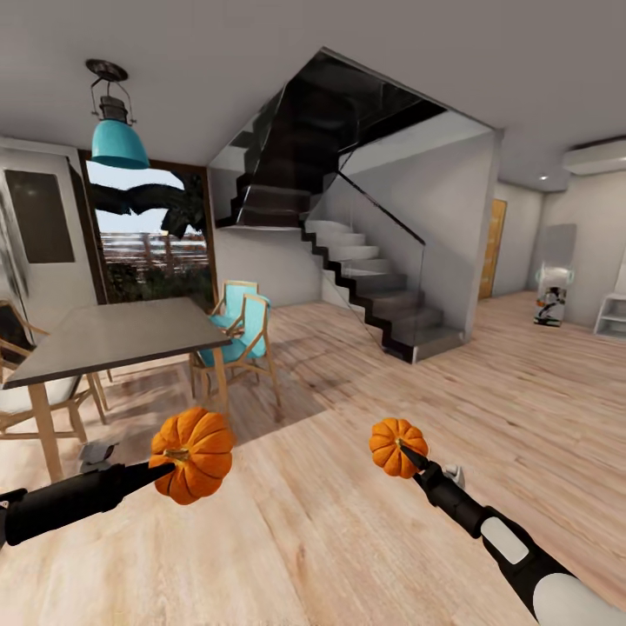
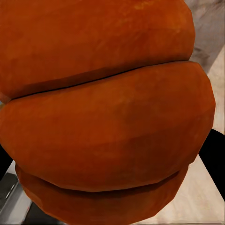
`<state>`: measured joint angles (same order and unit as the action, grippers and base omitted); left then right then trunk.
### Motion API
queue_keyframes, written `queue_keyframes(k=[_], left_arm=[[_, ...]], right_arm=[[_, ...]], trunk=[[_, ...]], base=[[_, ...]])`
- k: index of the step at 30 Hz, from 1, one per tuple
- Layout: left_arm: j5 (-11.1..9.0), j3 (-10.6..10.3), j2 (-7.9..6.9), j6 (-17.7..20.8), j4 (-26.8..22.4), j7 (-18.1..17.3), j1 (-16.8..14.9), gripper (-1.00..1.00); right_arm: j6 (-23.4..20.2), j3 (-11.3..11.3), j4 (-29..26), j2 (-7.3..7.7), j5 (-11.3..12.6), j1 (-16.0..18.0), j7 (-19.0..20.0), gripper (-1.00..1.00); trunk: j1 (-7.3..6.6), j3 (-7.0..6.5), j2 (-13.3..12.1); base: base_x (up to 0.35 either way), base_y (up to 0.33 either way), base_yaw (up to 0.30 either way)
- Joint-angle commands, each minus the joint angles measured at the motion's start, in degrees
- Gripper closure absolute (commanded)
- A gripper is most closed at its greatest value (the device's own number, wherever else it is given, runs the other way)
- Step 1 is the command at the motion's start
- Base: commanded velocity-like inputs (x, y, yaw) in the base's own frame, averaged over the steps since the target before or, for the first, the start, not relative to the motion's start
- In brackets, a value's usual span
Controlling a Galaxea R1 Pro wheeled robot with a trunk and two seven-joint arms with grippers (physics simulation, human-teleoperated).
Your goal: Place each of the two pumpkins and all three candles from the living room inside a cabinet in the living room (use any cabinet), then make sure every cabinet is closed, and position the cauldron so it is next to a table in the living room.
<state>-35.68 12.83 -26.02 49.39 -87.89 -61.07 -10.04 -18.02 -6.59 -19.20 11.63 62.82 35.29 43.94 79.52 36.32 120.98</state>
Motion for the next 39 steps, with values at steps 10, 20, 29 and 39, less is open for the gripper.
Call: queue_keyframes(k=[10,20,29,39], left_arm=[[-0.6,0.9,0.0,0.4,0.0,0.0,-0.1,1.0],[-0.6,1.0,0.0,0.4,0.0,0.0,-0.1,1.0],[-0.5,1.1,0.0,0.4,0.0,0.0,-0.1,1.0],[-0.4,1.1,0.0,0.5,0.0,0.0,-0.1,1.0]], right_arm=[[-0.4,-0.2,0.0,0.06,0.8,0.0,-0.8,1.0],[-0.5,-0.2,0.0,0.06,0.8,0.0,-1.0,1.0],[-0.4,-0.2,-0.1,0.06,-0.8,0.0,-3.4,1.0],[1.6,-0.1,-0.2,0.06,-0.9,0.0,-3.6,1.0]], trunk=[[-1.56,-1.2,-2.8],[-3.75,-2.57,-6.8],[-5.73,-3.6,-10.4],[-7.93,-5.32,-14.4]], base=[[-0.012,0.005,0.29],[0.0,0.0,0.253],[0.0,0.0,0.2],[0.0,0.0,0.026]])
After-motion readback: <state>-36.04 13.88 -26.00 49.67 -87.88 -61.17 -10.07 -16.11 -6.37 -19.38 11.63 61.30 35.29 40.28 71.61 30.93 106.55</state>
